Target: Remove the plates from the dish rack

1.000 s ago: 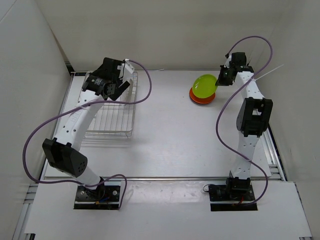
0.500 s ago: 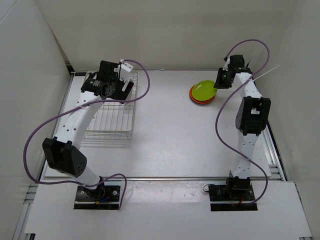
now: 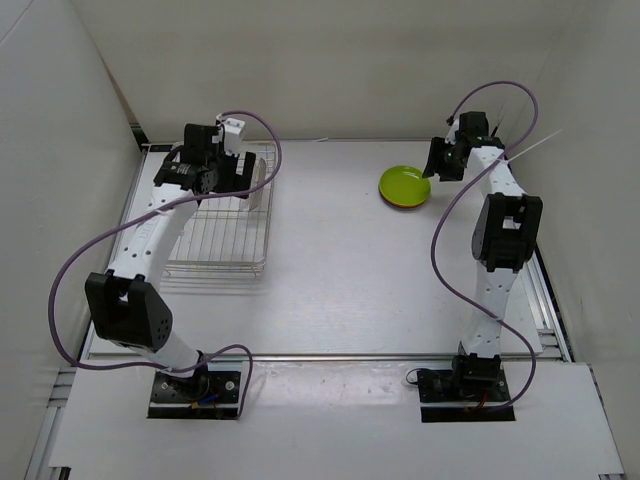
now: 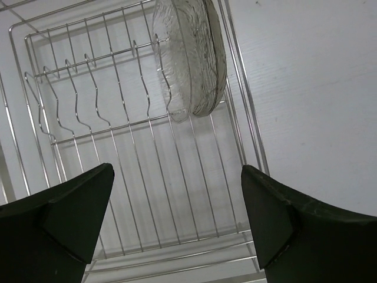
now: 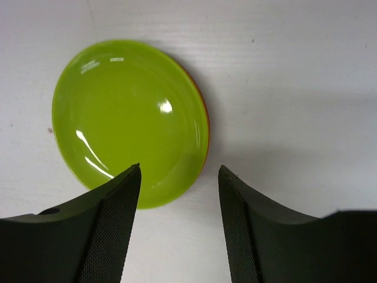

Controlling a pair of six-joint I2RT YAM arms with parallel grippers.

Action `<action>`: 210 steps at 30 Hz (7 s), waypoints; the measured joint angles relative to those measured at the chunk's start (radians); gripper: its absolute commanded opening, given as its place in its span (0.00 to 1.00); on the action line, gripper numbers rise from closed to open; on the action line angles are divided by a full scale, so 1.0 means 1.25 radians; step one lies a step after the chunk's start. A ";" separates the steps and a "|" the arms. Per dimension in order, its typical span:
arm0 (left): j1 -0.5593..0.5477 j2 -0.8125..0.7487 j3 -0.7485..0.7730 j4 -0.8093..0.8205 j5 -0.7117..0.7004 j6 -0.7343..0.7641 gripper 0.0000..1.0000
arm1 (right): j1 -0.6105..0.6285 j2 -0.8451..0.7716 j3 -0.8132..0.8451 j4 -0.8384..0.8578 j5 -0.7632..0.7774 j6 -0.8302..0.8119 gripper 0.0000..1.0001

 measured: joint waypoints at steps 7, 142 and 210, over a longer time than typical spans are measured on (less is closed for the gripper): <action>0.051 0.055 0.020 0.040 0.096 -0.051 0.96 | 0.000 -0.083 -0.062 -0.040 -0.034 -0.009 0.63; -0.901 -0.036 -0.118 0.230 -0.635 1.061 0.11 | 0.187 -0.672 -0.268 -0.187 -0.416 -0.146 0.25; -0.034 -0.064 0.021 -0.006 -0.016 0.137 1.00 | 0.054 -0.238 -0.493 0.005 -0.071 -0.117 0.07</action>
